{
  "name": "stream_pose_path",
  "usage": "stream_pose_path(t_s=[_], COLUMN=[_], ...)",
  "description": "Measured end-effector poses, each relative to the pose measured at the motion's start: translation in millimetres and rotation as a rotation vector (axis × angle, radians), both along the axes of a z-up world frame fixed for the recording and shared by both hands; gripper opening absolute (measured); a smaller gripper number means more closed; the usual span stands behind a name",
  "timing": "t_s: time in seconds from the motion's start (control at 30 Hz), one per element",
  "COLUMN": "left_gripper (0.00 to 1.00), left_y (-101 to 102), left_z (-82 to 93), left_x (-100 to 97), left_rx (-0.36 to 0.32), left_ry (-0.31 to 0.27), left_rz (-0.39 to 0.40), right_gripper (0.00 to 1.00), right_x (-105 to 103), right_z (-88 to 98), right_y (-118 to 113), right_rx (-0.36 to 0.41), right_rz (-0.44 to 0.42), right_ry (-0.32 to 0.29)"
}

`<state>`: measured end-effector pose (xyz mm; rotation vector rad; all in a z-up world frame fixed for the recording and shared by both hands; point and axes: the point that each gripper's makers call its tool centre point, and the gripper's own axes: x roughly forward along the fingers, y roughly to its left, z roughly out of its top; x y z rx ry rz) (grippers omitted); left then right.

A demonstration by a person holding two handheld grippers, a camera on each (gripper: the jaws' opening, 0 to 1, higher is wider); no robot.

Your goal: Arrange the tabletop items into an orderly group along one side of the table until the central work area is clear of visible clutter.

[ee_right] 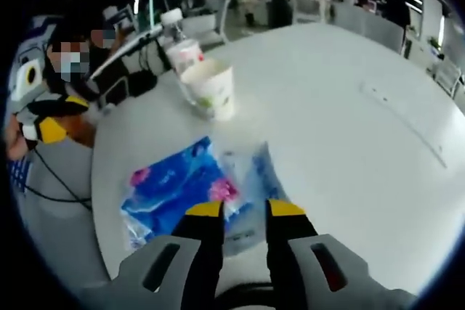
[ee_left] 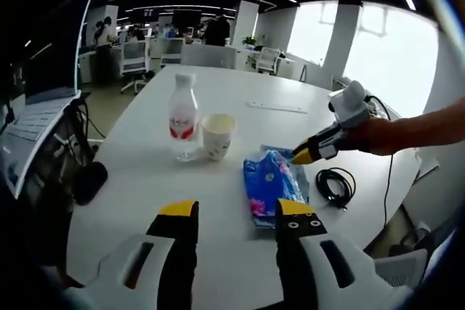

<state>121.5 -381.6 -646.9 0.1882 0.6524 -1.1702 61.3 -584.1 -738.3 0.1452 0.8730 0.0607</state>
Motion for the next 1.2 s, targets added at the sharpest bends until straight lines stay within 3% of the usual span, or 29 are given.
stream_pose_path(t_s=[0.2,0.3,0.47,0.53,0.9,1.13,1.2], left_gripper=[0.41,0.41,0.41,0.41,0.41,0.40,0.41], left_y=[2.3,3.8,8.1,8.9,8.0,7.3,7.8], left_z=[-1.2,-4.1,-7.2,-7.8,-4.2,-1.9,-3.7], left_x=[0.5,-1.9,-8.4,-9.2,-12.8,-19.2,-23.0], left_rx=[0.004,0.006,0.017,0.019,0.010,0.001,0.006], left_ry=[0.004,0.017,0.022,0.023,0.025,0.025,0.027], left_rz=[0.004,0.005,-0.001,-0.003,-0.003,-0.008,-0.015], right_gripper=[0.19,0.11,0.08,0.01,0.00,0.00,0.00], right_x=[11.9,20.6,22.4,22.6,-9.6,-41.1,-48.3], right_z=[-2.2,-3.2,-10.9,-7.3,-3.7,-2.5,-1.0], right_y=[7.9,13.8,17.0,14.0,15.9,10.7,8.6], right_rx=[-0.013,-0.011,-0.044,-0.042,-0.014,0.009,0.046], right_rz=[0.060,0.095,0.135,0.104,0.042,-0.072,-0.165], right_ry=[0.002,-0.014,0.004,-0.016,-0.024,-0.017,-0.033])
